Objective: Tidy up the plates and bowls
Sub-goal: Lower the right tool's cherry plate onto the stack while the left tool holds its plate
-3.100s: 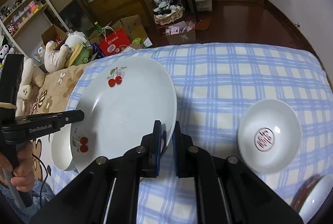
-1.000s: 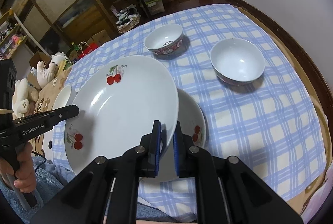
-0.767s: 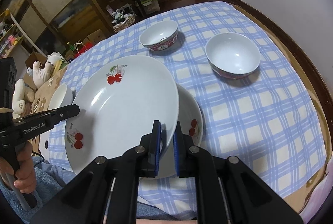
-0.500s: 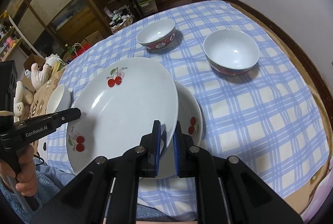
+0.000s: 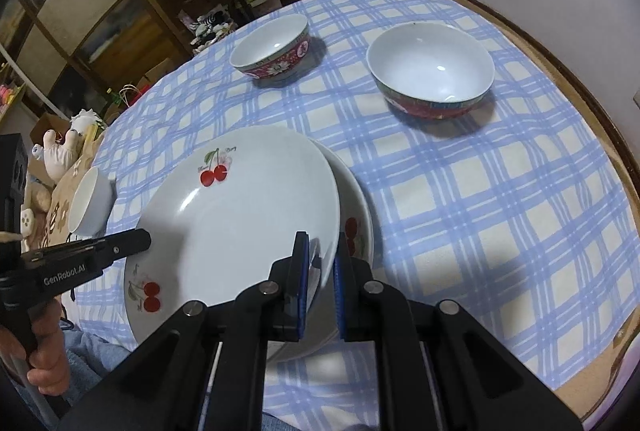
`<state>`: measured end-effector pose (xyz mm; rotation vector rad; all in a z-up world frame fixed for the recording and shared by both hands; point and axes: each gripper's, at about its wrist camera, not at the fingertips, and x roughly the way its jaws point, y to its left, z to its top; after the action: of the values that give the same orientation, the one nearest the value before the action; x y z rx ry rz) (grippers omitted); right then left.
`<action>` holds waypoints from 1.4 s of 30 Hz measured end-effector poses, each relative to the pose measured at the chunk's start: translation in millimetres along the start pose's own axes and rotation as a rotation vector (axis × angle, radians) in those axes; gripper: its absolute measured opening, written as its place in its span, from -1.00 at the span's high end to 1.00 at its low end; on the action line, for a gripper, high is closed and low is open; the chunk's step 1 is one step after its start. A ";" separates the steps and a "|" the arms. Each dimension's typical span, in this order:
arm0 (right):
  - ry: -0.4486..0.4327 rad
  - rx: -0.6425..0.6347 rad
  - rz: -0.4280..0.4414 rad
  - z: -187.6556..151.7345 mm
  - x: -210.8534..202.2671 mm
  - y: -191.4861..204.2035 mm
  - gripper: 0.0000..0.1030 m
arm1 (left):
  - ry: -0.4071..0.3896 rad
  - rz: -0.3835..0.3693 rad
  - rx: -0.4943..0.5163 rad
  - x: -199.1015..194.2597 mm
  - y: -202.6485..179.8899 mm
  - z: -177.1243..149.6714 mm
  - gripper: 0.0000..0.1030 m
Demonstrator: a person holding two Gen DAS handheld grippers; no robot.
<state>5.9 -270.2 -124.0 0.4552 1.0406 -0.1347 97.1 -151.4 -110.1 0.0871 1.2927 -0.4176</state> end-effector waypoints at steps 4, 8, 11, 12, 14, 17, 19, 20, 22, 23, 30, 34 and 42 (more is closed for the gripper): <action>0.010 -0.009 -0.003 -1.0 3.5 1.5 0.76 | 0.011 -0.004 -0.010 4.1 2.9 0.7 0.80; 0.032 -0.011 -0.021 -2.6 8.6 2.7 0.76 | 0.019 -0.006 -0.018 6.4 4.3 0.1 0.80; 0.039 -0.003 -0.033 -1.8 11.7 1.4 0.76 | 0.025 -0.010 -0.014 8.3 3.2 -0.4 0.80; 0.040 0.000 -0.034 -1.4 12.2 0.6 0.76 | 0.028 -0.015 -0.016 9.2 3.5 -0.1 0.80; 0.043 0.008 -0.032 -1.2 12.4 -1.4 0.76 | 0.032 -0.020 -0.018 11.0 3.2 0.2 0.80; 0.048 0.011 -0.035 -1.7 13.2 -2.2 0.76 | 0.037 -0.018 -0.017 14.2 2.7 2.0 0.80; 0.054 0.012 -0.038 -1.9 14.4 -2.1 0.76 | 0.040 -0.018 -0.019 14.8 2.6 2.2 0.80; 0.060 0.015 -0.039 -2.1 15.6 -2.4 0.76 | 0.041 -0.018 -0.019 15.2 2.8 2.4 0.80; 0.077 0.022 -0.038 -2.2 19.1 -3.6 0.76 | 0.042 -0.016 -0.021 15.5 3.1 2.0 0.80; 0.086 0.027 -0.037 -2.4 21.2 -4.3 0.75 | 0.044 -0.014 -0.020 16.0 3.0 1.8 0.80; 0.097 0.035 -0.040 -2.2 24.6 -5.5 0.73 | 0.052 -0.014 -0.021 19.6 3.4 2.6 0.80; 0.098 0.039 -0.034 -2.4 24.7 -5.6 0.71 | 0.054 -0.013 -0.024 20.5 3.7 2.5 0.80; 0.099 0.048 -0.031 -2.0 25.2 -6.3 0.71 | 0.054 -0.006 -0.013 23.7 4.0 2.4 0.81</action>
<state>15.0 -272.4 -148.2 0.4926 1.1436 -0.1665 105.7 -154.3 -132.4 0.0841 1.3493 -0.4140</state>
